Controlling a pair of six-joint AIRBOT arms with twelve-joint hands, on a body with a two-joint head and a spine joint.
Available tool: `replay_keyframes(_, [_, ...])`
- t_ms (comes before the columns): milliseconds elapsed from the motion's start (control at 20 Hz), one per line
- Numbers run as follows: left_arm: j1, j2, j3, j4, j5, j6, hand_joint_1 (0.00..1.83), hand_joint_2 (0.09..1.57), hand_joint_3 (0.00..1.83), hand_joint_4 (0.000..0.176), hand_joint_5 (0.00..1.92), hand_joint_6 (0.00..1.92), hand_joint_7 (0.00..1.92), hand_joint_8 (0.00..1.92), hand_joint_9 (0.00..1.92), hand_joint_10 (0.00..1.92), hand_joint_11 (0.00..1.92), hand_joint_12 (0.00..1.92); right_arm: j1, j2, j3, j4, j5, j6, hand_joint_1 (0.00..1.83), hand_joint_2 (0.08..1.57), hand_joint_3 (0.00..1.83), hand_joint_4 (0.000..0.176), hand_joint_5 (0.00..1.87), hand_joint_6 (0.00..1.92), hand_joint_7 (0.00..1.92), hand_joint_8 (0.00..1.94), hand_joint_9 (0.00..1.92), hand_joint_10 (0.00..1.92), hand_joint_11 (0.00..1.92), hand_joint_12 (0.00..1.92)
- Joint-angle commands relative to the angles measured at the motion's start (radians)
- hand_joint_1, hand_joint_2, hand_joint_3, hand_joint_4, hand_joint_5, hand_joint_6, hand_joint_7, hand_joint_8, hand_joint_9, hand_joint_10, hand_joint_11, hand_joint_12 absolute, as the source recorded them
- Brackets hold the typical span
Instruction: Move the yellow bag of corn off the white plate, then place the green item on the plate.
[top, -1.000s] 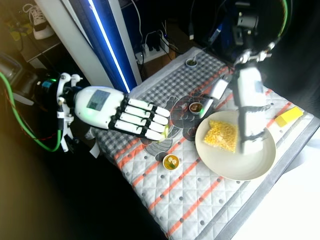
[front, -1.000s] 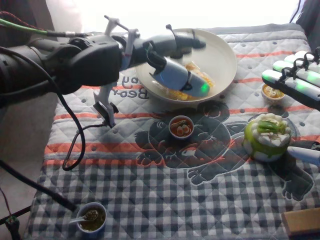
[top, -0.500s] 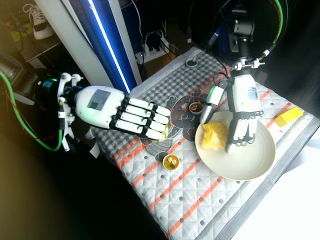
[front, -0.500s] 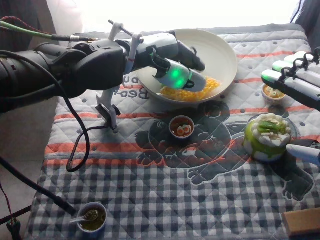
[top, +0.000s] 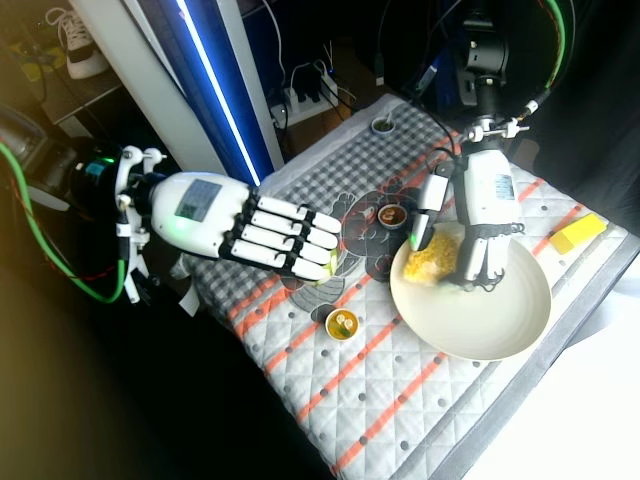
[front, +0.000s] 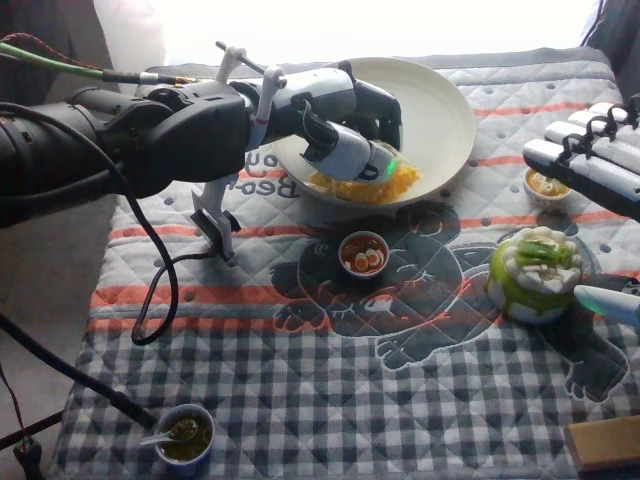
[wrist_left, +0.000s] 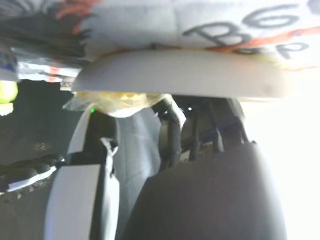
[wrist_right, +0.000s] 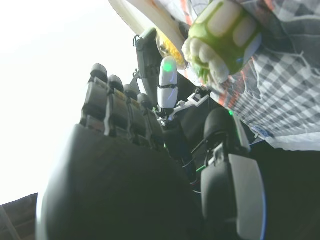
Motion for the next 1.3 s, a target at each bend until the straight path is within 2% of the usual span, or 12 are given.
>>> replay_keyframes(0, [0.007,-0.007,-0.001,-0.002,-0.047,-0.004,0.63,1.18,0.00,0.035,0.26,0.57,0.13,0.92,0.13,1.39,0.32,1.91,0.006,-0.001,0.004,-0.005,0.119,0.002,0.51,1.29,0.01,0.000,0.00,0.00,0.00,0.00,0.00,0.00,0.00,0.00])
replay_keyframes(50, [0.008,-0.007,-0.003,-0.002,-0.046,-0.004,0.64,1.12,0.00,0.020,0.33,0.38,0.18,0.88,0.18,1.39,0.39,1.90,0.006,-0.001,0.004,-0.005,0.119,0.002,0.50,1.29,0.01,0.000,0.00,0.00,0.00,0.00,0.00,0.00,0.00,0.00])
replay_keyframes(200, [0.010,-0.004,-0.008,-0.002,-0.048,-0.004,0.81,0.98,0.00,0.072,0.31,0.10,0.16,0.43,0.04,1.19,0.25,1.82,0.006,-0.001,0.004,-0.005,0.119,0.003,0.48,1.30,0.01,0.000,0.00,0.00,0.00,0.00,0.00,0.00,0.00,0.00])
replay_keyframes(400, [0.013,0.013,-0.033,-0.002,-0.068,-0.004,0.99,0.99,0.00,0.070,0.39,0.02,0.16,0.62,0.01,1.45,0.19,1.92,0.006,-0.001,0.004,-0.004,0.120,0.004,0.51,1.30,0.00,0.000,0.00,0.00,0.00,0.00,0.00,0.00,0.00,0.00])
replay_keyframes(450, [0.013,0.019,-0.042,-0.001,-0.076,-0.004,1.06,1.01,0.00,0.026,0.38,0.02,0.01,0.97,0.00,1.55,0.22,1.92,0.006,-0.001,0.004,-0.004,0.120,0.005,0.54,1.29,0.00,0.000,0.00,0.00,0.00,0.00,0.00,0.00,0.00,0.00])
replay_keyframes(650, [0.015,0.025,-0.050,-0.001,-0.082,-0.003,0.91,1.05,0.01,0.042,0.35,0.00,0.00,0.89,0.00,1.54,0.25,1.92,0.006,-0.001,0.004,-0.004,0.120,0.006,0.57,1.28,0.00,0.000,0.00,0.00,0.00,0.00,0.00,0.00,0.00,0.00])
replay_keyframes(700, [0.017,0.028,-0.056,-0.001,-0.086,-0.003,0.98,1.04,0.01,0.011,0.33,0.00,0.00,0.71,0.00,1.40,0.15,1.92,0.006,-0.001,0.004,-0.004,0.120,0.006,0.57,1.28,0.00,0.000,0.00,0.00,0.00,0.00,0.00,0.00,0.00,0.00])
replay_keyframes(850, [0.022,0.037,-0.072,0.002,-0.096,-0.002,0.93,1.06,0.01,0.000,0.33,0.02,0.01,1.08,0.01,1.62,0.15,1.92,0.006,-0.001,0.004,-0.004,0.120,0.008,0.52,1.30,0.00,0.000,0.00,0.00,0.00,0.00,0.00,0.00,0.00,0.00])
replay_keyframes(950, [0.023,0.045,-0.082,0.002,-0.102,-0.002,0.91,1.06,0.01,0.046,0.20,0.02,0.00,0.58,0.00,1.01,0.01,1.81,0.006,-0.001,0.004,-0.004,0.120,0.008,0.54,1.30,0.00,0.000,0.00,0.00,0.00,0.00,0.00,0.00,0.00,0.00])
replay_keyframes(1100, [0.026,0.056,-0.098,0.014,-0.104,-0.002,1.10,1.01,0.00,0.028,0.18,0.02,0.02,0.24,0.00,0.61,0.00,1.66,0.006,-0.001,0.005,-0.003,0.120,0.009,0.54,1.30,0.00,0.000,0.00,0.00,0.00,0.00,0.00,0.00,0.00,0.00])
replay_keyframes(1200, [0.029,0.056,-0.099,0.015,-0.104,-0.002,1.10,0.99,0.00,0.031,0.31,0.06,0.05,0.50,0.00,1.03,0.00,1.90,0.005,-0.002,0.005,-0.003,0.120,0.009,0.55,1.30,0.00,0.000,0.00,0.00,0.00,0.00,0.00,0.00,0.00,0.00])
replay_keyframes(1250, [0.031,0.056,-0.100,0.017,-0.104,-0.002,1.08,0.97,0.00,0.013,0.45,0.26,0.07,1.09,0.04,1.55,0.22,1.92,0.005,-0.002,0.005,-0.003,0.120,0.009,0.55,1.30,0.00,0.000,0.00,0.00,0.00,0.00,0.00,0.00,0.00,0.00])
